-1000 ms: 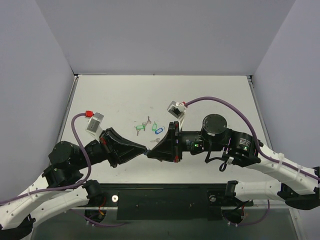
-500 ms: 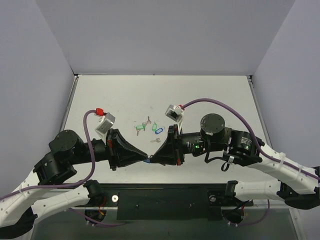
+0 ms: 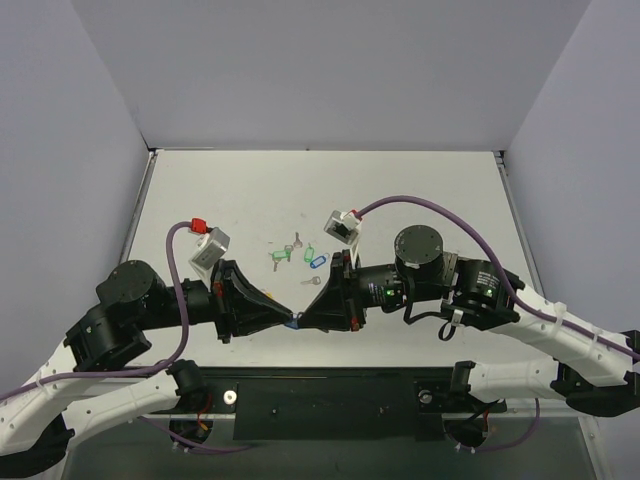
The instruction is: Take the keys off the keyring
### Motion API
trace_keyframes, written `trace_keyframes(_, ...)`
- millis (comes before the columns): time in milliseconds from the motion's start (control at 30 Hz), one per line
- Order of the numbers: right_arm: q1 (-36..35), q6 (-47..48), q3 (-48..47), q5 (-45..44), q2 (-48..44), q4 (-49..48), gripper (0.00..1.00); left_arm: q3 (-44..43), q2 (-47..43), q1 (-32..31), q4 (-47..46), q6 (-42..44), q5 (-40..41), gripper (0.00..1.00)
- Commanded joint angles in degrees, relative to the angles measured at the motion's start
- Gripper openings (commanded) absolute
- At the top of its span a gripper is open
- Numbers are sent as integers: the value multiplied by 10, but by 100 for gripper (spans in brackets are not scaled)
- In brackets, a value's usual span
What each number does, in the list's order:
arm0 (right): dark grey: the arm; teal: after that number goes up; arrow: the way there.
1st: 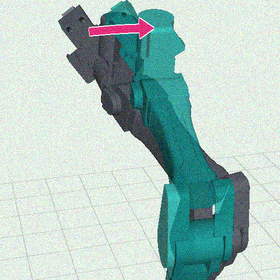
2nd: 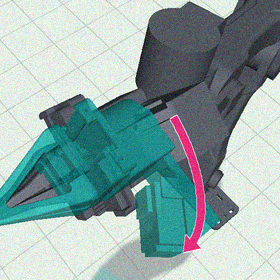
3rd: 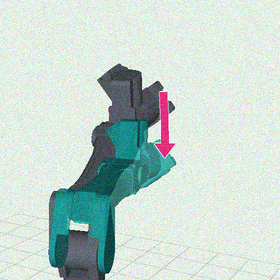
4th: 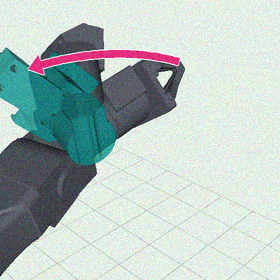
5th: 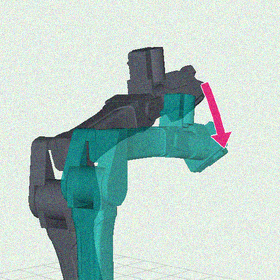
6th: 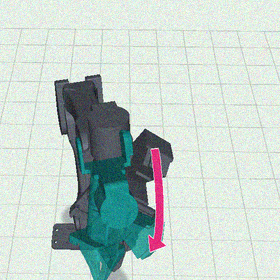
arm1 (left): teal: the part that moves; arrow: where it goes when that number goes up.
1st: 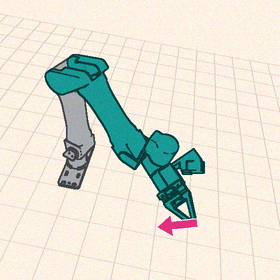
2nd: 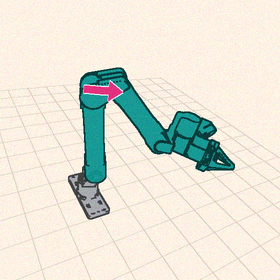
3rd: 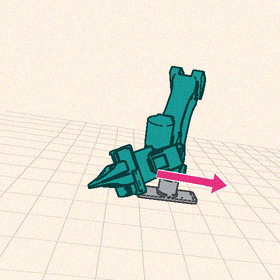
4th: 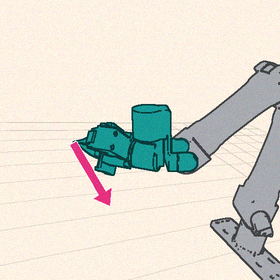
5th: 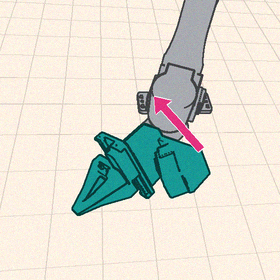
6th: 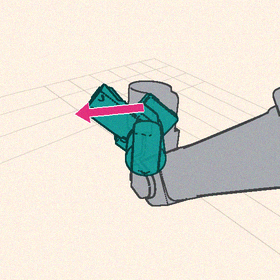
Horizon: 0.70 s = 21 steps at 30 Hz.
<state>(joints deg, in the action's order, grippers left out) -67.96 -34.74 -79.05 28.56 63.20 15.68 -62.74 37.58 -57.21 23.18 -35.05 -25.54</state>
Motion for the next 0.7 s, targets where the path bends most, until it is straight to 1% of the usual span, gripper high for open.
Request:
trace_keyframes(0, -1, 1, -25, -10, 10, -21, 0, -23, 1, 0, -1, 7, -26, 0)
trace_keyframes(67, -2, 2, -26, -11, 10, -22, 0, -26, 0, 0, 3, 10, -21, 5)
trace_keyframes(100, -2, 2, -27, -13, 10, -17, 0, -26, 0, 0, 4, 9, -15, 17)
trace_keyframes(133, -2, 7, -30, -16, 10, -14, 0, -26, -1, 0, 4, 10, -13, 24)
trace_keyframes(167, -2, 10, -30, -20, 6, -14, 0, -24, -5, 0, 4, 10, 0, 39)
trace_keyframes(200, -2, 11, -31, -22, 4, -13, 0, -20, -8, 0, 1, 8, 7, 46)
trace_keyframes(233, -2, 12, -32, -22, 3, -13, 0, -18, -14, -1, -1, 4, 20, 57)
trace_keyframes(267, -2, 12, -34, -23, 3, -13, 0, -12, -19, 0, -9, 2, 29, 62)
trace_keyframes(300, -2, 12, -35, -23, 3, -13, 0, -7, -28, 0, -14, -1, 46, 70)
trace_keyframes(367, -2, 11, -36, -25, 3, -13, 0, 1, -40, 0, -34, -7, 70, 74)
trace_keyframes(467, -2, 8, -36, -25, 2, -19, 0, 22, -63, 0, -69, -27, 99, 77)
trace_keyframes(533, -2, 8, -37, -27, 1, -21, 0, 54, -85, 0, -119, -49, 121, 77)
trace_keyframes(633, -2, 7, -40, -31, 2, -31, 0, 108, -112, -1, -223, -85, 147, 77)
trace_keyframes(667, -2, 7, -40, -33, 3, -37, 0, 136, -124, 0, -256, -102, 151, 74)
